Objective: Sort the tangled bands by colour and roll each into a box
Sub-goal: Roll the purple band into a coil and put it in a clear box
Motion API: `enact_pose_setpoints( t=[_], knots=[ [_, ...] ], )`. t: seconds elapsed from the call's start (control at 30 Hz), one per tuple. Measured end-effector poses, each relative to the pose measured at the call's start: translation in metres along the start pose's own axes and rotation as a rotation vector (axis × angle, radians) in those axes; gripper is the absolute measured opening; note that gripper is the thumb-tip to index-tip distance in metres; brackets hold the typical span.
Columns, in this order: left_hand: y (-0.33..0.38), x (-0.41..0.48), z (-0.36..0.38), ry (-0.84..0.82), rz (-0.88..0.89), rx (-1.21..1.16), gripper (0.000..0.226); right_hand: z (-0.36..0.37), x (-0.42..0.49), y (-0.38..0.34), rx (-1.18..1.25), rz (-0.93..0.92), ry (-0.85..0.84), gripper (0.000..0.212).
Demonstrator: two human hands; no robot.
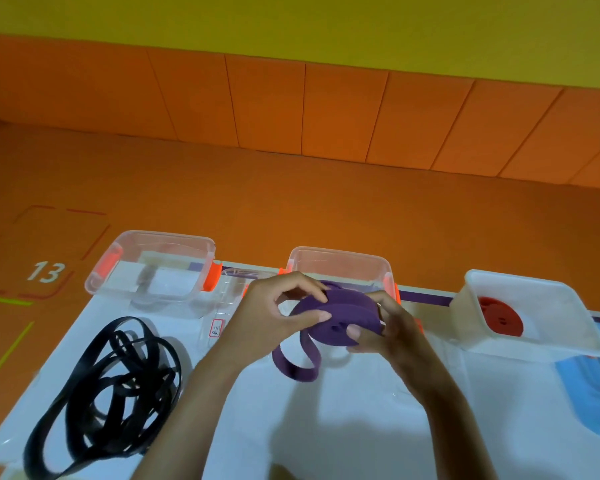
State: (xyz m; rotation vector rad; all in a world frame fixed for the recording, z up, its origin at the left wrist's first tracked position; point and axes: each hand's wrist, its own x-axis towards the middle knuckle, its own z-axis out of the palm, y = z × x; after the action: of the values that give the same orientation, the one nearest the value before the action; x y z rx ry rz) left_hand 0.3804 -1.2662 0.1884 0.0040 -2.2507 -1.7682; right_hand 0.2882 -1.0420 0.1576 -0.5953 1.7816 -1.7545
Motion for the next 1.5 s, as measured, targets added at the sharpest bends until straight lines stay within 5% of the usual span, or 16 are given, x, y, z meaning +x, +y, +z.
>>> enact_pose_setpoints(
  t=[0.33, 0.57, 0.87, 1.07, 1.23, 1.5],
  knots=[
    [-0.012, 0.010, 0.004, -0.061, -0.013, -0.139, 0.039, -0.007, 0.000, 0.007, 0.171, -0.048, 0.098, 0.039],
    [-0.015, 0.014, 0.023, 0.055, 0.047, -0.133, 0.021, -0.008, 0.000, 0.004, -0.229, -0.042, 0.079, 0.051],
    [-0.021, 0.006, 0.015, -0.119, -0.026, -0.084, 0.036, -0.005, -0.023, 0.004, -0.058, -0.050, 0.191, 0.042],
    [-0.016, -0.012, 0.017, -0.053, -0.040, -0.089, 0.042, 0.006, -0.045, -0.001, 0.108, -0.059, 0.144, 0.039],
    [-0.009, -0.043, 0.021, 0.029, -0.062, -0.174, 0.025, 0.025, -0.074, -0.003, 0.162, -0.023, 0.223, 0.049],
    [0.010, -0.112, 0.009, 0.033, -0.124, -0.202, 0.024, 0.071, -0.125, 0.006, 0.242, -0.010, 0.207, 0.032]
  ],
)
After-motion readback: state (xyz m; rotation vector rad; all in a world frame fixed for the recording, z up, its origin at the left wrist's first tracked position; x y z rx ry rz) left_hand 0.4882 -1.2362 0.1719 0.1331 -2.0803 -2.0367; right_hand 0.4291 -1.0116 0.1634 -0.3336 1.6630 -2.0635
